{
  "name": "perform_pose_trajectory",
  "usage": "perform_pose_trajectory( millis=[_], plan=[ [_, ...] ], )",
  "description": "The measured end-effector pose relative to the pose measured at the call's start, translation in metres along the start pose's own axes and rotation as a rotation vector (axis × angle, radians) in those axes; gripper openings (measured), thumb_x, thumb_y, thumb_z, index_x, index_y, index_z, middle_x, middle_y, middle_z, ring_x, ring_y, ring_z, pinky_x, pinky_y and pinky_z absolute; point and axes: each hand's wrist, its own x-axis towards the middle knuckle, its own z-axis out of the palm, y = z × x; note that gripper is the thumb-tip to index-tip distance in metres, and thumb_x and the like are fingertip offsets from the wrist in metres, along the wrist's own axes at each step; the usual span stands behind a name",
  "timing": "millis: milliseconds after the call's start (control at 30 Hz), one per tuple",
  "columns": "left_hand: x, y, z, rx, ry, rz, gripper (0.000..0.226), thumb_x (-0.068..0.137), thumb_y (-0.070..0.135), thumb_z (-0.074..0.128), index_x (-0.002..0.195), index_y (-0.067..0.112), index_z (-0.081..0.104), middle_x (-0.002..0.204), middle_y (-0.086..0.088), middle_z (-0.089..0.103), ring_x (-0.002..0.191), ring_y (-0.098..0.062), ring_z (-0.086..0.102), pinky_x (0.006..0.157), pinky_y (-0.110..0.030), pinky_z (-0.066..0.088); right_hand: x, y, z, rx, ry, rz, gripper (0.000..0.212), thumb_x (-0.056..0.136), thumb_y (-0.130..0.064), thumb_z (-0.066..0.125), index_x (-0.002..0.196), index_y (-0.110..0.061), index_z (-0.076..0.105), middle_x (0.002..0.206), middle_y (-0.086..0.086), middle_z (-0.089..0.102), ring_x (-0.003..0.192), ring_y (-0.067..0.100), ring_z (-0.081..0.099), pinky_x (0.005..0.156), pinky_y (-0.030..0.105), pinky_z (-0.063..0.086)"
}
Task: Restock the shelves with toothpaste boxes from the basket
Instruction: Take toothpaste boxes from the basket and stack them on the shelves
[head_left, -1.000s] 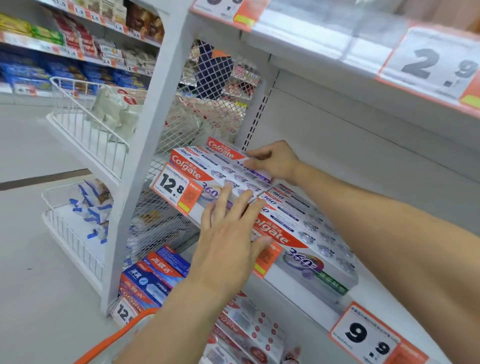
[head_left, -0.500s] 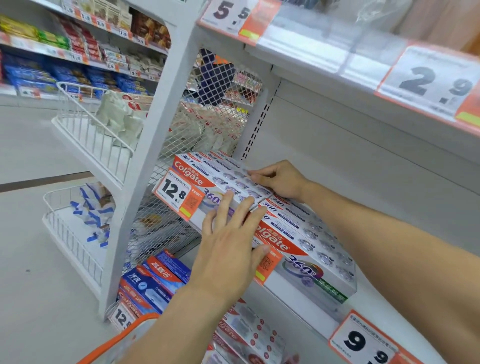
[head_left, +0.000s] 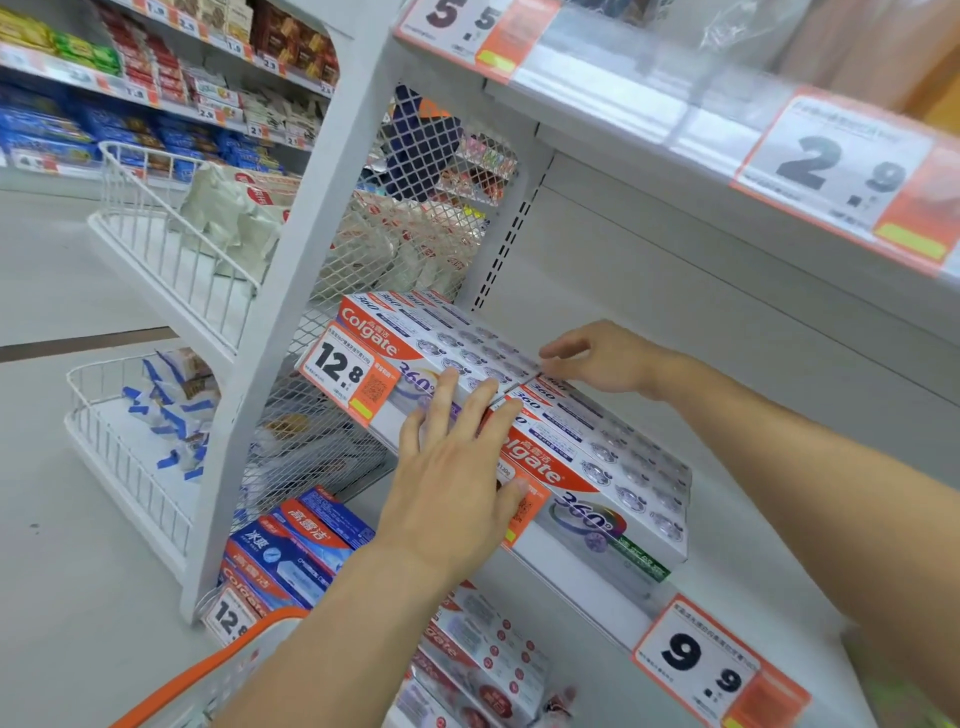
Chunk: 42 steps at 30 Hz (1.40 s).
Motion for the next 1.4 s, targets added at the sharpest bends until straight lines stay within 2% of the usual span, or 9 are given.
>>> perform_pose_trajectory(
  millis=[133, 267, 400, 533, 633, 767, 933, 1133, 1400],
  plan=[
    [0.000, 0.001, 0.001, -0.010, -0.015, -0.008, 0.068, 0.098, 0.054, 0.047, 0.155, 0.034, 0.015, 0.165, 0.012, 0.000, 0.150, -0.018, -0.023, 0.122, -0.044, -0.001, -0.041, 0.003, 0.002, 0.025, -0.251, 0.079, 0.054, 0.093, -0.064, 0.053, 0.140, -0.037, 0.054, 0.132, -0.012, 0.064, 0.117, 0.014, 0.059, 0.103, 0.038, 0.045],
    [0.001, 0.000, 0.001, -0.004, -0.035, -0.001, 0.070, 0.097, 0.054, 0.048, 0.155, 0.034, 0.014, 0.165, 0.011, -0.001, 0.151, -0.019, -0.022, 0.122, -0.046, 0.000, -0.051, 0.003, 0.025, -0.070, -0.166, 0.058, 0.071, 0.096, -0.067, 0.039, 0.156, -0.031, 0.030, 0.147, -0.004, 0.053, 0.129, 0.017, 0.053, 0.111, 0.032, 0.037],
    [0.000, 0.000, -0.002, -0.031, -0.033, 0.026, 0.070, 0.097, 0.051, 0.053, 0.156, 0.036, 0.017, 0.166, 0.011, -0.002, 0.152, -0.016, -0.019, 0.122, -0.046, 0.000, -0.061, 0.000, 0.027, -0.026, -0.030, 0.027, 0.068, 0.096, -0.061, 0.049, 0.152, -0.025, 0.039, 0.153, -0.001, 0.045, 0.137, 0.020, 0.045, 0.113, 0.032, 0.033],
    [-0.010, -0.002, -0.010, -0.055, 0.193, 0.082, 0.049, 0.090, 0.036, 0.059, 0.136, 0.022, 0.051, 0.145, -0.002, 0.045, 0.138, -0.024, 0.031, 0.110, -0.047, 0.030, -0.103, -0.030, 0.039, 0.147, 0.452, -0.216, 0.028, 0.091, -0.036, 0.069, 0.114, -0.021, 0.069, 0.112, -0.004, 0.068, 0.101, 0.007, 0.064, 0.090, 0.023, 0.048],
    [-0.030, -0.007, -0.013, -0.055, 0.100, 0.082, 0.022, 0.089, 0.029, 0.061, 0.109, 0.018, 0.062, 0.106, 0.000, 0.062, 0.104, -0.025, 0.057, 0.087, -0.042, 0.046, -0.155, -0.053, 0.071, 0.349, 0.523, -0.330, 0.001, 0.086, -0.023, 0.072, 0.086, -0.023, 0.072, 0.081, -0.014, 0.069, 0.072, -0.001, 0.065, 0.067, 0.013, 0.048],
    [-0.082, -0.031, -0.002, 0.014, -0.359, 0.041, 0.018, 0.085, 0.033, 0.057, 0.096, 0.019, 0.062, 0.090, 0.002, 0.063, 0.089, -0.027, 0.063, 0.074, -0.041, 0.050, -0.207, -0.061, 0.156, 0.487, 0.338, -0.270, 0.003, 0.081, -0.020, 0.073, 0.081, -0.022, 0.072, 0.079, -0.012, 0.071, 0.067, 0.004, 0.064, 0.069, 0.019, 0.049],
    [-0.170, -0.075, 0.040, 0.241, -0.750, -0.139, 0.031, 0.084, 0.041, 0.055, 0.103, 0.018, 0.065, 0.104, -0.006, 0.067, 0.102, -0.026, 0.062, 0.087, -0.035, 0.048, -0.232, -0.041, 0.295, 0.552, -0.180, -0.002, 0.009, 0.080, -0.020, 0.079, 0.086, -0.017, 0.072, 0.084, -0.001, 0.072, 0.072, 0.008, 0.067, 0.078, 0.030, 0.056],
    [-0.257, -0.113, 0.067, 0.413, -0.776, -0.413, 0.067, 0.087, 0.038, 0.064, 0.144, 0.014, 0.038, 0.131, -0.014, 0.047, 0.123, -0.035, 0.047, 0.097, -0.045, 0.044, -0.240, -0.008, 0.354, 0.307, -0.503, 0.060, 0.035, 0.079, -0.019, 0.082, 0.111, -0.014, 0.067, 0.113, 0.005, 0.066, 0.100, 0.022, 0.063, 0.079, 0.027, 0.049],
    [-0.272, -0.144, 0.055, 0.566, -0.798, -0.622, 0.049, 0.078, 0.028, 0.076, 0.113, 0.005, 0.053, 0.118, -0.017, 0.056, 0.108, -0.032, 0.056, 0.090, -0.039, 0.050, -0.243, -0.026, 0.372, 0.337, -0.651, -0.082, 0.048, 0.081, -0.024, 0.083, 0.123, -0.011, 0.063, 0.118, 0.006, 0.066, 0.106, 0.025, 0.064, 0.094, 0.040, 0.053]
  ],
)
